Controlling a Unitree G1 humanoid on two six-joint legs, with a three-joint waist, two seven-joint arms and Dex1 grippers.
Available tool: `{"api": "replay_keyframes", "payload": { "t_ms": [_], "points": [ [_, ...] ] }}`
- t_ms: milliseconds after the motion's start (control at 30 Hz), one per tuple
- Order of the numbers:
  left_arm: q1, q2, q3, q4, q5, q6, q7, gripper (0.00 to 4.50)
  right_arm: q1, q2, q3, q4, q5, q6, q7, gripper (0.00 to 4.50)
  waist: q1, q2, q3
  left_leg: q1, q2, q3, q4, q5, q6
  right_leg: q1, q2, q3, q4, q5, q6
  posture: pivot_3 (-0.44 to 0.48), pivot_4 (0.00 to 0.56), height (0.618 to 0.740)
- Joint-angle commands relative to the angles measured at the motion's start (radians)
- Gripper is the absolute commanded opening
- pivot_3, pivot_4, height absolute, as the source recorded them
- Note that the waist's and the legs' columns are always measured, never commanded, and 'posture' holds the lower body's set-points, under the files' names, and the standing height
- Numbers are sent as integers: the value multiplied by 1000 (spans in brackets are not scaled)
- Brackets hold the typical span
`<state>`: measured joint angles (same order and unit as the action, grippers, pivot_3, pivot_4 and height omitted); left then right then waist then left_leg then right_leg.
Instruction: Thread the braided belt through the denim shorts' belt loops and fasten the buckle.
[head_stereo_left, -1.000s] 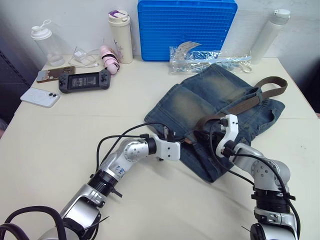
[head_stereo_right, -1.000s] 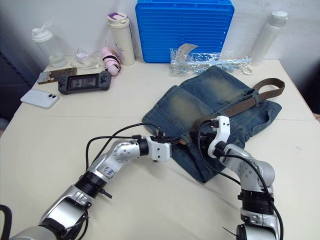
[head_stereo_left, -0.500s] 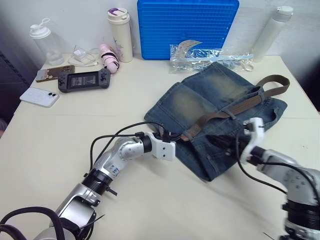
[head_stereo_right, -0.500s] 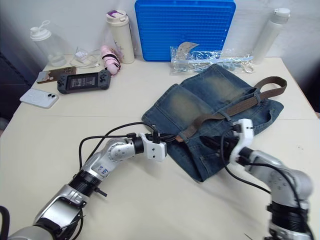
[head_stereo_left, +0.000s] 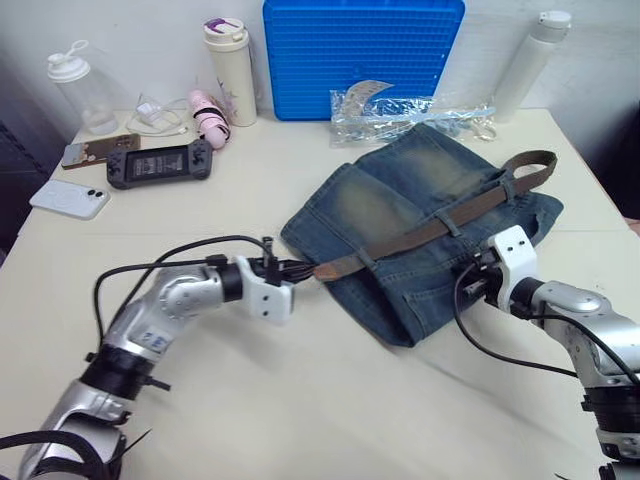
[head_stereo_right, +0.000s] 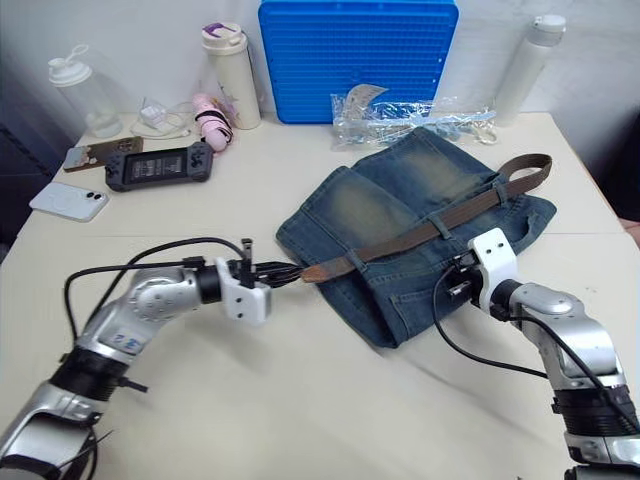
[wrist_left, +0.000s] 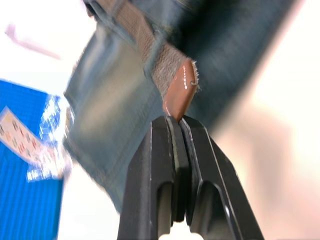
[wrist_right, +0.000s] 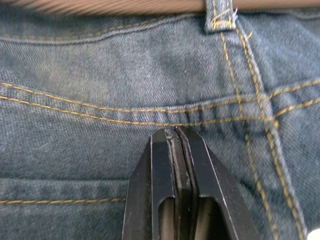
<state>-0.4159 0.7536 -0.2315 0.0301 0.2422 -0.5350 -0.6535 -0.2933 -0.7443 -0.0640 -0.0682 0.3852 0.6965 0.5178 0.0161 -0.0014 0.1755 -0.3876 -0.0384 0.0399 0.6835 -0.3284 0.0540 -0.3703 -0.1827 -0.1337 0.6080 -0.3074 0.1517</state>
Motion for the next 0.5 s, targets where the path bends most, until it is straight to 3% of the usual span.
{"api": "replay_keyframes", "payload": {
  "t_ms": [33, 233, 500],
  "points": [
    [150, 140, 142, -23, -72, -67, -28, 0, -17, 21, 50, 69, -37, 21, 24, 42, -11, -1, 0, 0, 0, 0, 0, 0, 0, 0, 0, 0, 0, 0, 0, 0, 150, 693],
    [464, 349, 333, 79, -198, -147, -117, 0, -45, 31, 75, 81, -50, 34, 73, 42, -20, -2, -1, 1, 4, -1, -1, -3, -4, -1, 2, -1, 2, -2, -3, 0, 150, 693],
    [737, 384, 506, 168, -290, -98, -195, 0, -88, 38, 86, 93, -69, 51, 114, 42, -25, -3, -2, 2, 6, 0, -1, -5, -6, -4, 2, -1, 4, -2, -5, 0, 150, 693]
  ]
}}
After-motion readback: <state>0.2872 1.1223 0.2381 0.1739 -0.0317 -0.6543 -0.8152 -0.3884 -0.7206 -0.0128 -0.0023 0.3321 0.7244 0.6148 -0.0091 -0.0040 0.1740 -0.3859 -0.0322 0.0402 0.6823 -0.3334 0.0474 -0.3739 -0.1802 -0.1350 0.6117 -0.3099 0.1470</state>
